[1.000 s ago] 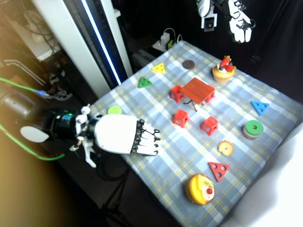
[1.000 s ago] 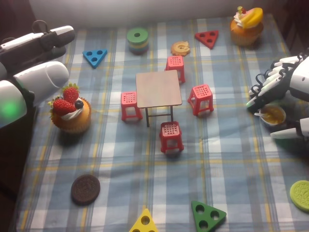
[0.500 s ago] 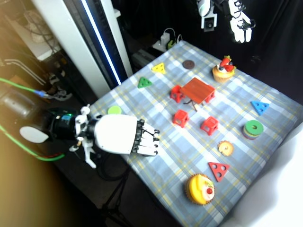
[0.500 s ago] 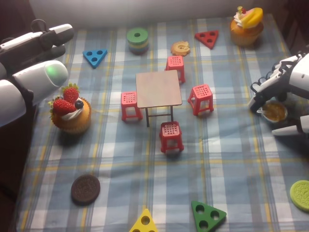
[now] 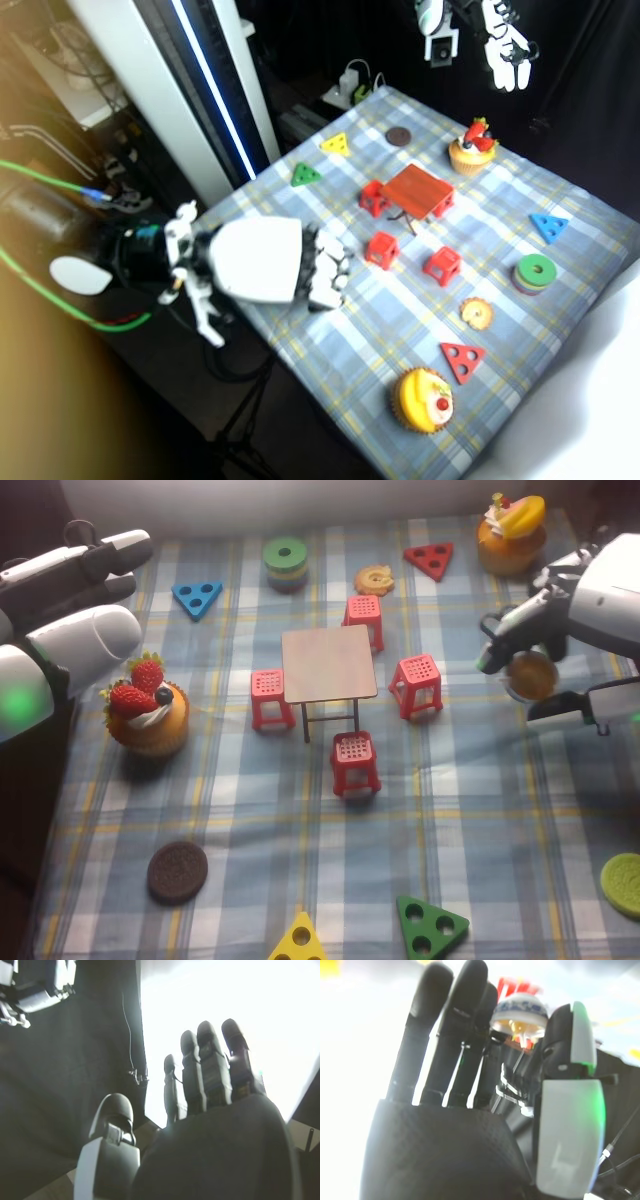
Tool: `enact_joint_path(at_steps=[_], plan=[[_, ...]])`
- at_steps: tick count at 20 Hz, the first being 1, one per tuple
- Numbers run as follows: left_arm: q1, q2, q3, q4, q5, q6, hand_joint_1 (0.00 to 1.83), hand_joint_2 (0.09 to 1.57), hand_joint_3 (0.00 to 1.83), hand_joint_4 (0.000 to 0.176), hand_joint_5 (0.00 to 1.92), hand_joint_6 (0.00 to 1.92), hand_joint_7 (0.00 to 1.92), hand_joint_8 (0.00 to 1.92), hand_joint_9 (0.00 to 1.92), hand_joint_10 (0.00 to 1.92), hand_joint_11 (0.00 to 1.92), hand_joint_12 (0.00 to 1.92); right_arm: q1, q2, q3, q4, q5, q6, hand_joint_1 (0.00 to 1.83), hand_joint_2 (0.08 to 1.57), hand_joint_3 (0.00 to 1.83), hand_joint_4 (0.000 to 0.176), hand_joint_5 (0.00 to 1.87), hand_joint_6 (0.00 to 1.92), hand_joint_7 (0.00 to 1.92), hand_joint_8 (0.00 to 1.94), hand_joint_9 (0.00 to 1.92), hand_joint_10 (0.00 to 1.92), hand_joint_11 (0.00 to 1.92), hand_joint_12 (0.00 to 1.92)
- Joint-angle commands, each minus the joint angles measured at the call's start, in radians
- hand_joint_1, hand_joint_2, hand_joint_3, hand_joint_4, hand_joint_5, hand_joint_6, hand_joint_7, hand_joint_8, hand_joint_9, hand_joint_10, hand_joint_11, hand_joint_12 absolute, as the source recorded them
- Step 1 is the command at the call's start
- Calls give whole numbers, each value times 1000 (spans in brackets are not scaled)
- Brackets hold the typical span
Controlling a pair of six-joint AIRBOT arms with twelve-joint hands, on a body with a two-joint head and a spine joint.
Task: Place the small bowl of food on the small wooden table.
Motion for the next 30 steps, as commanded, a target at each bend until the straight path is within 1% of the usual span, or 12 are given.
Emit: enact_joint_path(at_steps=[1,2,3,5,7,10,11,14,17,23,26,30], plan=[[-12,-2,6,10,-121,-9,117,1225,0,175,381,6,461,7,384,5,0,568,22,0,-1,22,113,3,1187,1071,0,0,1081,771,1182,445,1109,600,787,1351],[-12,-2,6,10,-120,-9,133,1225,0,176,382,5,464,6,382,3,0,559,39,-8,-1,11,115,3,1146,1095,0,0,1030,882,1198,262,1058,605,718,1386],[-12,-2,7,10,-120,-9,89,1234,1,176,351,0,456,1,370,0,0,530,55,-16,0,0,116,3,1151,1103,0,0,1007,922,1210,347,948,1039,696,1617],[-12,-2,8,10,-119,-9,105,1227,0,167,390,7,482,4,394,5,0,558,88,-31,3,-25,116,3,1238,1120,1,0,971,768,1031,1098,945,1371,787,1757],[-13,-2,10,10,-116,-9,137,1219,0,153,435,7,504,3,407,3,0,577,122,-39,4,-51,116,3,1171,1078,0,0,1062,822,1136,1132,1092,1595,1027,1891],[-14,-4,13,10,-110,-9,60,1231,3,148,416,0,479,0,405,1,0,528,160,-52,5,-78,116,3,1240,1077,0,0,1016,809,1137,860,1043,913,801,1510],[-15,-5,13,10,-108,-9,46,1237,4,147,403,2,471,1,383,5,0,463,169,-58,7,-83,116,3,1266,1080,1,0,1066,634,1087,1040,1033,1030,830,1563],[-17,-8,17,10,-103,-9,59,1235,0,132,426,4,447,0,379,2,0,478,200,-89,20,-96,116,5,1162,1063,0,0,1100,782,1081,1236,1017,1547,920,1873],[-21,-11,22,9,-95,-9,60,1234,0,124,451,1,447,0,383,1,0,534,220,-123,35,-101,116,5,1267,1060,0,0,1196,454,1074,1041,940,1098,756,1616],[-23,-12,28,7,-86,-10,89,1247,2,129,395,1,431,2,360,2,0,305,246,-187,64,-107,113,7,1276,1017,0,0,1314,235,1184,844,1013,1199,758,1763],[-25,-13,30,7,-83,-10,100,1254,2,130,362,0,400,0,338,0,0,260,256,-209,73,-116,101,7,1275,1008,0,0,1218,457,1286,621,1184,939,958,1537],[-28,-16,34,7,-77,-10,159,1259,0,160,263,0,304,3,296,3,0,258,264,-232,82,-128,87,7,1266,1012,2,0,1177,576,1280,598,1126,810,799,1517]])
